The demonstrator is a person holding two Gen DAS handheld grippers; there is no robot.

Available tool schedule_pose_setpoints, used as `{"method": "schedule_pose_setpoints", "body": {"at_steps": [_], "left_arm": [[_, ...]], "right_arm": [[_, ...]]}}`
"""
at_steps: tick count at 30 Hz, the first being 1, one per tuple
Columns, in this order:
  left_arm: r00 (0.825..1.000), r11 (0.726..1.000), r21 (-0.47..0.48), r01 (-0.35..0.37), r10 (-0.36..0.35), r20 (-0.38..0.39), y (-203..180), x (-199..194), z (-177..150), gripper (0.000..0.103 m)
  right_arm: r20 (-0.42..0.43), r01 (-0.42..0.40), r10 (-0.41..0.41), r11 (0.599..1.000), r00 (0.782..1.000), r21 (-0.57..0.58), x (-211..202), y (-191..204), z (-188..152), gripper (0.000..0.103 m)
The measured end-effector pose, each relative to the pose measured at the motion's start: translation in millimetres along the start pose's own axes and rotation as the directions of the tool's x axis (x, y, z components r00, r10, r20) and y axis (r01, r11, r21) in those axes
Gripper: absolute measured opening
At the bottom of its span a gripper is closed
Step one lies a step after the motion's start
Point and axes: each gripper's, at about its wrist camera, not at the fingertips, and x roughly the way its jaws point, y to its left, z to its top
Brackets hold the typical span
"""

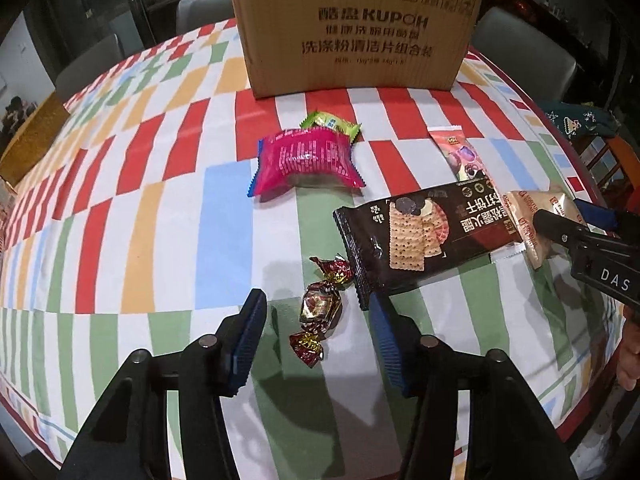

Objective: Organize snacks
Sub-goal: 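Grasp the wrapped chocolate with the left tool while the right tool grasps the Fortune Biscuits packet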

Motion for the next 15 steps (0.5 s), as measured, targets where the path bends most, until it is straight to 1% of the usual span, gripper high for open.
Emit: {"method": "schedule_pose_setpoints", "body": {"at_steps": [5,7,10,12,15], "left_arm": [[1.0,1.0,-0.009,0.023,-0.023,-0.007,1.9,4.1,0.6,0.04],[1.0,1.0,-0.01,0.022,-0.022,-0.005,1.6,4.9,1.8,0.031],[0.999,0.999,-0.014,0.036,-0.037,-0.016,1.5,8.6,2.9,0.023],[0.999,0.999,-0.016,0.043,-0.043,-0.012,1.1,8.4,2.9,0.02],[0.999,0.999,-0.018,0.051,-0.051,-0.01,0.9,8.1,2.6,0.019]], "right_arm": [[-0.02,-0.006,0.006,1.0,1.0,0.001,9.4,0.8,-0.6,0.07],[-0.021,-0.018,0.018,1.0,1.0,0.006,11.8,0.4,-0.5,0.07],[-0.019,-0.028,0.028,1.0,0.999,0.012,14.6,-0.2,0.6,0.069],[-0.017,-0.036,0.036,0.999,0.999,0.008,15.5,0.6,0.1,0.064],[-0.012,-0.049,0.049,0.999,0.999,0.002,14.6,2.2,-1.1,0.058]]}}
